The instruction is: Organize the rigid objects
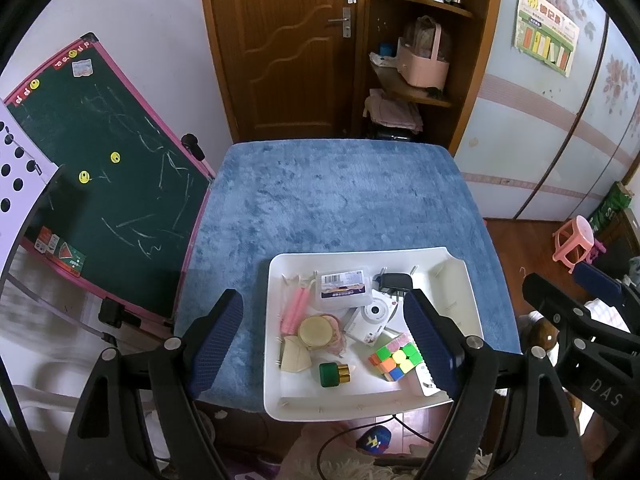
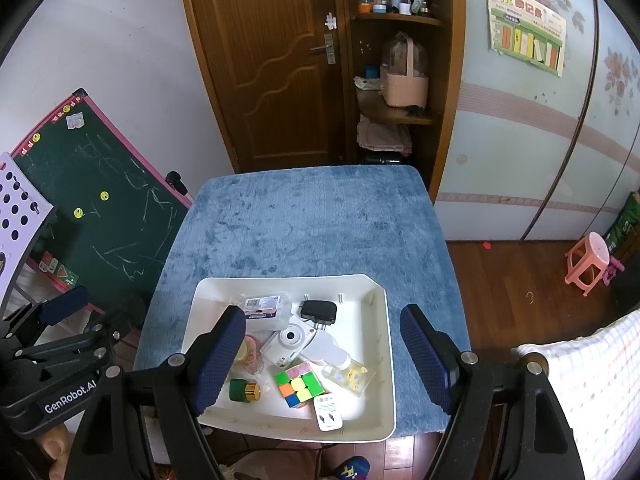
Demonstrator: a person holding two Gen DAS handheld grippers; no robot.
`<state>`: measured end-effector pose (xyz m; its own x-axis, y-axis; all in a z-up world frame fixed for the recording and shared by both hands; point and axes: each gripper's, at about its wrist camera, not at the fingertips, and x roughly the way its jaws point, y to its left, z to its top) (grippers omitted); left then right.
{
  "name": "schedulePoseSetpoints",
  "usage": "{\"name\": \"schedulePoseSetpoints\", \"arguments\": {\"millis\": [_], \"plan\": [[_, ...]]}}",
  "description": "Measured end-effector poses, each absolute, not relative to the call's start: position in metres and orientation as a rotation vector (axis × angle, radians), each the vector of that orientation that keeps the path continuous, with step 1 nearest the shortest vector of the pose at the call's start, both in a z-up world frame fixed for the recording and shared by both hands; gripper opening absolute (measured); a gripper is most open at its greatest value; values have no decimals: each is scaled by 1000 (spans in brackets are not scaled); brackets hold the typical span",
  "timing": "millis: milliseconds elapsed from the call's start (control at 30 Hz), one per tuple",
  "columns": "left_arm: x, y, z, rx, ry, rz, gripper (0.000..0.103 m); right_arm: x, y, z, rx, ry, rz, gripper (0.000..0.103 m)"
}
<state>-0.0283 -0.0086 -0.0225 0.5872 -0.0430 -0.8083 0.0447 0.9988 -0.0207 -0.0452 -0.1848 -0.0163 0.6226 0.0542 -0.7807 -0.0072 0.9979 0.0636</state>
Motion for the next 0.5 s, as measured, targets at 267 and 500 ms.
{"name": "schedulePoseSetpoints", "arguments": {"millis": [267,500], "plan": [[-28,-10,-25,6,947,-54,85,-45,-185,-16,56,899,35,80],[-29,-9,-25,6,951,-51,85,-44,-186,-17,57,900,35,80]]}}
